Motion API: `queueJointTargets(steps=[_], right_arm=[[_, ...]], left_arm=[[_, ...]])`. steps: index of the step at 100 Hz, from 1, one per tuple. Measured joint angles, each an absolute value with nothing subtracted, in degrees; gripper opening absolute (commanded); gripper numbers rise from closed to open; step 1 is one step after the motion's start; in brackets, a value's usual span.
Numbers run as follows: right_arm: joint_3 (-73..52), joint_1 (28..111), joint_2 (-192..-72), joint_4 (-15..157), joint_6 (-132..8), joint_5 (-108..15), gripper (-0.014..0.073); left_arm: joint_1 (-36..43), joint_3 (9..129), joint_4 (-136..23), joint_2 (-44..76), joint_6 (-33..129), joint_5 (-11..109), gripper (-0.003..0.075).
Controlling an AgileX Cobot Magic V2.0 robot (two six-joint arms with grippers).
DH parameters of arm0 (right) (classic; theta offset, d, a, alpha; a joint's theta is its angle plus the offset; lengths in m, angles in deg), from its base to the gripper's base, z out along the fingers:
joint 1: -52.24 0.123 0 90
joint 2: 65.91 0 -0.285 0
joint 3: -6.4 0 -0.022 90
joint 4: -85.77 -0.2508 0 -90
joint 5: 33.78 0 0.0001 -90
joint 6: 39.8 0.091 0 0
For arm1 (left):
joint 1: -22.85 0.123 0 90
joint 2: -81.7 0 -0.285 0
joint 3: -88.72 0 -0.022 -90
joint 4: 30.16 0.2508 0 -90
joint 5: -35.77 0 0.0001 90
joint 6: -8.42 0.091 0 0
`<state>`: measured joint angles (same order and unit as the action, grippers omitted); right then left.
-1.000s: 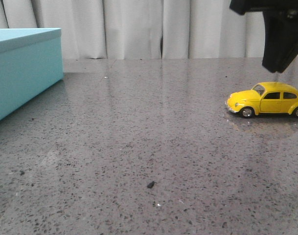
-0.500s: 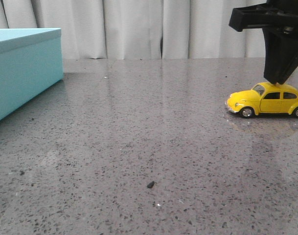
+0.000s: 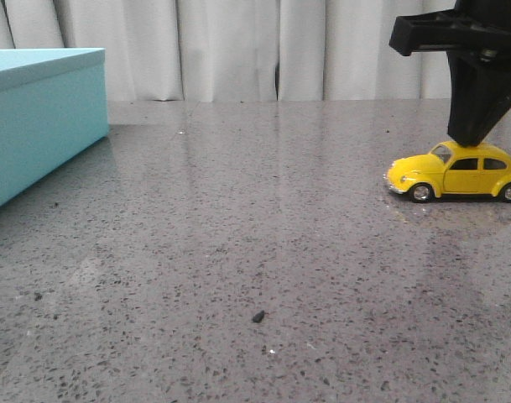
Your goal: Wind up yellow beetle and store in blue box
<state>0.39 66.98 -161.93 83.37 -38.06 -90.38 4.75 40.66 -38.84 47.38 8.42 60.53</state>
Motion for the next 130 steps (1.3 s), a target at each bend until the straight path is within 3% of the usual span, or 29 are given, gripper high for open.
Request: queueJointTargets(steps=[130], right_arm=[[0.18,66.89,-163.54,82.8,-37.79,-88.28,-0.0049]], left_arm=[[4.75,40.66,-38.84,47.38,8.42,61.32,-0.0019]])
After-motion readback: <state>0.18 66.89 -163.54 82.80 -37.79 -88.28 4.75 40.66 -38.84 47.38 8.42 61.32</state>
